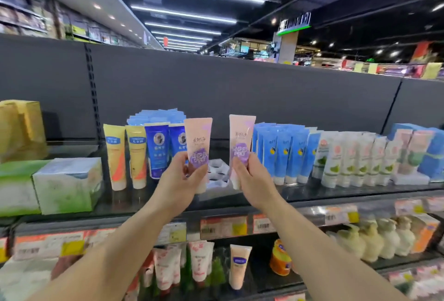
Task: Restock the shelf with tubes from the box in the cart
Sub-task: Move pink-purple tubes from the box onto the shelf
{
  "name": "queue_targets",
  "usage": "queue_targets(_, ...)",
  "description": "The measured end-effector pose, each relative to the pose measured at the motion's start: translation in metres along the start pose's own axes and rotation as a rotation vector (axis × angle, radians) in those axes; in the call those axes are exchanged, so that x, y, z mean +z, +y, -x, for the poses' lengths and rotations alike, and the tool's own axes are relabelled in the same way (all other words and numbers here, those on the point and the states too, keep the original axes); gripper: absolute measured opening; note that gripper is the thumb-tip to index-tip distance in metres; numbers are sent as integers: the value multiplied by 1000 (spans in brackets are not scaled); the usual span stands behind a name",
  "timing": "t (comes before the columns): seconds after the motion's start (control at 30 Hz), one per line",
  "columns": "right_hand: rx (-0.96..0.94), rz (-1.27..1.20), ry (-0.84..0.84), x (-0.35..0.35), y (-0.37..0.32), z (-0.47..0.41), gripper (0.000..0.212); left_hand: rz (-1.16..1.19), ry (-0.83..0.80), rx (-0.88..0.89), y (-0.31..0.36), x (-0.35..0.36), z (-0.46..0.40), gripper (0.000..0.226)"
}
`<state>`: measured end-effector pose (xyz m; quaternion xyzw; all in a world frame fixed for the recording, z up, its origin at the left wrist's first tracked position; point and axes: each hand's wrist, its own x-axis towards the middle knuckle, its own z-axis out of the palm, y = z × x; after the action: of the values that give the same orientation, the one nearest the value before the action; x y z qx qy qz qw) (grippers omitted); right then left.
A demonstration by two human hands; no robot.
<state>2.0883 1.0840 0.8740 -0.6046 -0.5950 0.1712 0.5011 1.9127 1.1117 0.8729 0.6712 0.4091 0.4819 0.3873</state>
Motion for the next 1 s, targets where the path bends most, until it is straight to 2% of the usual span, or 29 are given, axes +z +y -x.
queue_targets(0.13, -87, 93, -30, -9, 5, 1, 22, -3, 33, -7, 4, 15, -2, 16)
queue_targets(0.47, -99, 36, -56, -24, 11, -3, 24, 4, 102, -44, 8, 32, -4, 29)
queue_targets(0.77, -21, -209, -71, -11, -13, -44, 9, -2, 138, -37, 4, 13, -1, 27)
queue_targets(0.9, 45, -125, -110, 9, -9, -73, 24, 10, 151, -49, -1, 1, -1, 17)
queue_targets(1.0, 97, -50, -118, 22, -7, -90, 31, 5, 138, -63, -5, -5, 0, 19)
